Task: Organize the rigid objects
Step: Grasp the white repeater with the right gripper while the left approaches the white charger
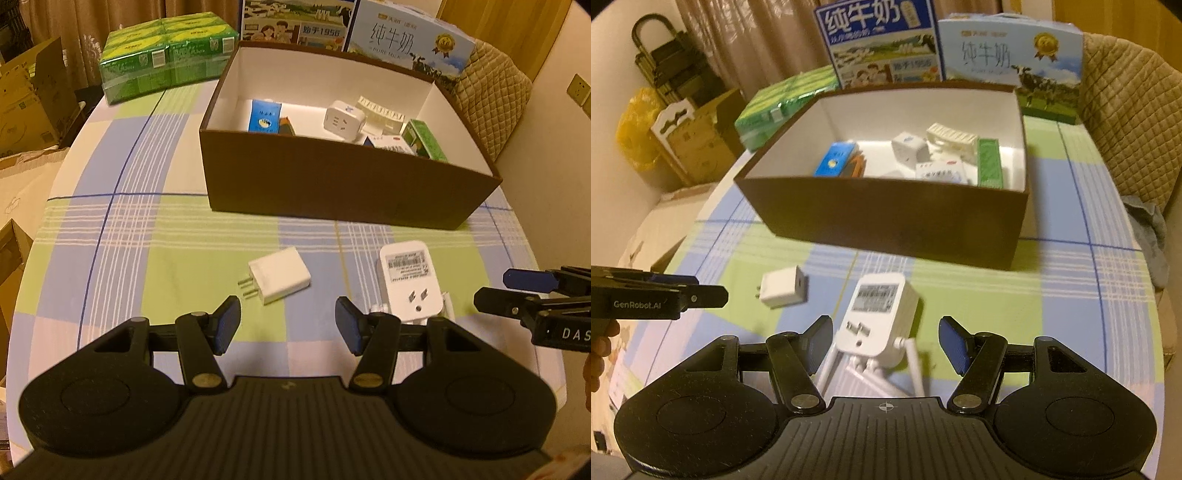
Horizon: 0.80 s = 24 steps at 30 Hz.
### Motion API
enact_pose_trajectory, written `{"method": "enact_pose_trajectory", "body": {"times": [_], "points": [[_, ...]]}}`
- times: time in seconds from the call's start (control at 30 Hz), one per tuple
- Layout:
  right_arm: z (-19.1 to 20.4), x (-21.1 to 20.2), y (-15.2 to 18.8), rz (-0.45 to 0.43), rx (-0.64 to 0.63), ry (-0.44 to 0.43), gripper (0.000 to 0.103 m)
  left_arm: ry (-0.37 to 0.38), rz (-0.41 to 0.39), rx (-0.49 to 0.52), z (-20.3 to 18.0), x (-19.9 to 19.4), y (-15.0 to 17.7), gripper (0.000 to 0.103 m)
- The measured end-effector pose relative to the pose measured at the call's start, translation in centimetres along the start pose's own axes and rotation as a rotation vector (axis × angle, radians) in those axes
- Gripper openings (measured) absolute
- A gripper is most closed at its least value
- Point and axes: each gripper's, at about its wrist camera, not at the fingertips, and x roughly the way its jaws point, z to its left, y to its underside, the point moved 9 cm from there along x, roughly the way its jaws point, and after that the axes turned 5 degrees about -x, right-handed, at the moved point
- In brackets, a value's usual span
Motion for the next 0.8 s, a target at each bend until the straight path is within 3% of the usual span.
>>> {"method": "enact_pose_trajectory", "body": {"times": [0.8], "points": [[1.9,5.2,2.5,0.103,-0.098,0.056,0.061,-0.029,0.084,0.004,1.0,3.2,2.4,0.053]]}}
